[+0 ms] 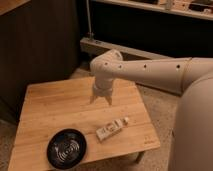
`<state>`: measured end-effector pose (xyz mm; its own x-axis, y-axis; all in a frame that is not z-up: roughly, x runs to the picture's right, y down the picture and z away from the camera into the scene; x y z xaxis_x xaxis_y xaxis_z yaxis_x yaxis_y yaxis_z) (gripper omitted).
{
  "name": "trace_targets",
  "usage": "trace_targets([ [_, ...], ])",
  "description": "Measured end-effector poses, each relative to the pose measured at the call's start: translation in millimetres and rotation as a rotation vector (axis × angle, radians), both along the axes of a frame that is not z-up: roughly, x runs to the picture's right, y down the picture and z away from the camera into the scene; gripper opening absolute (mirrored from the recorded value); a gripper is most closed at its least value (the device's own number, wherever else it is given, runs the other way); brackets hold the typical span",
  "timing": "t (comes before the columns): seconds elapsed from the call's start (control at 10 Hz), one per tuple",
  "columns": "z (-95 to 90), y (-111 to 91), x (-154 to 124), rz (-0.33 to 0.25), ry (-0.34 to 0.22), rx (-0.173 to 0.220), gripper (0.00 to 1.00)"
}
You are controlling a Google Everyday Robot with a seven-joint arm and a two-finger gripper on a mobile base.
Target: Place the bottle in the ceramic bowl
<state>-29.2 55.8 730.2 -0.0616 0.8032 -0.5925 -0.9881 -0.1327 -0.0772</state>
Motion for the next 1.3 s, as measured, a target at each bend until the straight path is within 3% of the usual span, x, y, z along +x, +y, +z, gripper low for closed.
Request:
trace_targets([
  [0.2, -2.3, -2, -2, -0.024, -0.021, 0.035, 0.65],
  [0.3, -5.7, -5, -8, -0.081, -0.069, 0.093, 0.65],
  [0.5, -8.8, -6, -3, -0.24, -0.189, 0.178, 0.65],
  [0.7, -17.3, -3, -1, -0.444, -0.369, 0.251, 0.65],
  [0.9, -28.0, -1, 13, -0.585, -0.5, 0.299, 0.65],
  [1.1, -29.8, -3, 20, -0.642, -0.512, 0.303, 0.65],
  [1.3, -25.7, -8, 26, -0.623, -0.461, 0.299, 0.65],
])
